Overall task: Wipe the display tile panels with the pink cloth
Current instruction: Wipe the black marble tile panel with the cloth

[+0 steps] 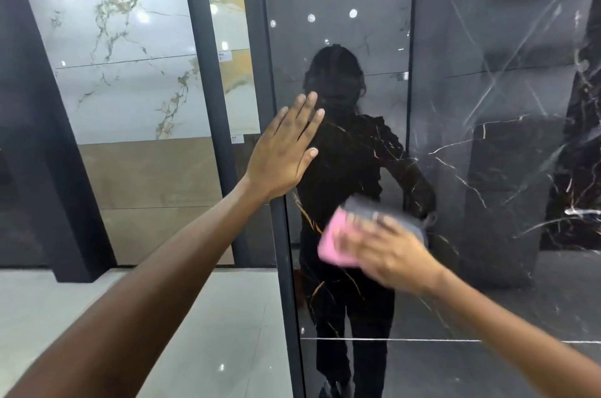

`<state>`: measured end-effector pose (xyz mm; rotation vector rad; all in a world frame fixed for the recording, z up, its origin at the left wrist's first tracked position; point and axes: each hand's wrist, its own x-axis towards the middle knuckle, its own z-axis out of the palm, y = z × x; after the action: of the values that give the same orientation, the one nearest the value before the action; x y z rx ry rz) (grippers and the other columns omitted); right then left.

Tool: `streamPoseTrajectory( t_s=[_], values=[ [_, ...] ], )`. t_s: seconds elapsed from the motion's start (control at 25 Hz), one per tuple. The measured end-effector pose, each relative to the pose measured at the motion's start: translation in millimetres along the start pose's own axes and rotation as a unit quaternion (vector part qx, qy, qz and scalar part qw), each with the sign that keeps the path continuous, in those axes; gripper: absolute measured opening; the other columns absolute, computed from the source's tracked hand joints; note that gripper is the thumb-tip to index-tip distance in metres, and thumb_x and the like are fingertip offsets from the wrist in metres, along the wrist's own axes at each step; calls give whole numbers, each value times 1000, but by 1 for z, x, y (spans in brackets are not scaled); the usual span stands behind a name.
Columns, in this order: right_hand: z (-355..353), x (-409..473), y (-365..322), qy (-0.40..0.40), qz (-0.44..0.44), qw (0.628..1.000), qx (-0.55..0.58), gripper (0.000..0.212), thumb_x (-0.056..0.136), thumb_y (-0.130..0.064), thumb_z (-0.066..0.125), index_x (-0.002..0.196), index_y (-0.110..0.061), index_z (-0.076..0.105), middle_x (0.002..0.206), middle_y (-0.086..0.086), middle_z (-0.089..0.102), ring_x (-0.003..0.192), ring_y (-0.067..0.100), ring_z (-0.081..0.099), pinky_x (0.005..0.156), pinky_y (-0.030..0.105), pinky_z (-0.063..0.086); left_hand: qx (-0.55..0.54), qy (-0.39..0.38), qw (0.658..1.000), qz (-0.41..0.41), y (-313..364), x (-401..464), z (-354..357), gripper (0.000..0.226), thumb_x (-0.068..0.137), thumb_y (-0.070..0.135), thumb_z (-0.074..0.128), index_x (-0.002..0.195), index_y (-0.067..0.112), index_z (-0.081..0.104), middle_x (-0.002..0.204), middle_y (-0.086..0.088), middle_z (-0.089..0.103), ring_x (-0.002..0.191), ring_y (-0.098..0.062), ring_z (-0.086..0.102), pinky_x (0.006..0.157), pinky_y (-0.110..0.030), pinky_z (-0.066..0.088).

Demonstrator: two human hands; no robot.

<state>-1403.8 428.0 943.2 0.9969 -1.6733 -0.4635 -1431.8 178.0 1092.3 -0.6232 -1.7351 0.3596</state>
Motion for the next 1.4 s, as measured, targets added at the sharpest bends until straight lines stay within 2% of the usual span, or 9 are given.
streamPoseTrajectory(
  t_s=[0.12,0.24,0.4,0.6,0.8,0.92,1.16,1.32,1.4],
  values=[
    [-9,81,16,76,286,955,15,70,83,-31,57,147,-18,34,155,3,32,147,27,15,114,47,16,-26,12,1000,11,-3,0,0,55,101,23,33,152,5,22,158,-17,27,147,-28,19,121,-38,13],
    [24,58,-63,-77,57,995,11,97,71,-38,70,152,-23,19,158,2,21,149,27,2,116,51,-1,-40,1,999,9,-7,-4,-3,54,101,21,33,152,6,26,159,-13,28,147,-26,20,121,-37,15],
    [30,-20,-95,-182,-193,964,-12,73,66,-37,79,135,-38,52,152,-12,32,149,16,4,118,49,-14,-29,-4,1000,5,-3,-5,-7,54,101,22,32,152,6,26,159,-11,29,147,-25,21,120,-37,14],
    [13,50,-30,32,267,963,17,67,84,-34,49,148,-23,34,157,1,24,150,23,1,115,49,10,-29,13,999,-2,-5,-6,-3,54,100,19,37,152,8,29,158,-9,30,147,-22,21,120,-35,15],
    [49,-24,-141,-170,-122,978,22,109,67,-31,77,152,-28,8,161,-4,2,149,20,1,119,47,-6,-44,-26,997,-58,8,-8,-11,56,99,21,36,154,12,25,161,-8,25,149,-23,18,121,-36,10],
    [40,-65,-124,-173,-175,969,-28,66,78,-42,69,137,-48,39,150,-21,22,149,17,-12,120,35,-9,-66,-27,990,-121,22,-14,-9,57,100,23,28,155,14,18,162,-6,19,150,-23,13,122,-35,5],
    [6,5,-27,43,320,947,10,63,78,-31,50,140,-23,44,155,-3,30,149,23,8,113,48,14,-61,-5,988,-139,27,-10,-2,57,100,21,31,155,14,19,162,-5,21,150,-23,14,122,-38,9],
    [36,-74,-121,-199,-187,962,-7,83,66,-32,75,141,-34,42,157,-8,26,148,21,6,120,50,4,-81,-13,984,-157,31,-13,-7,55,102,25,26,155,16,19,162,-6,21,150,-25,15,122,-39,10],
    [31,-101,-102,-194,-207,959,2,73,66,-33,76,135,-35,52,156,-12,23,150,17,1,120,47,-5,-75,-11,985,-156,32,-17,-5,55,102,26,24,155,17,18,162,-5,20,150,-25,14,122,-38,7]
  ],
)
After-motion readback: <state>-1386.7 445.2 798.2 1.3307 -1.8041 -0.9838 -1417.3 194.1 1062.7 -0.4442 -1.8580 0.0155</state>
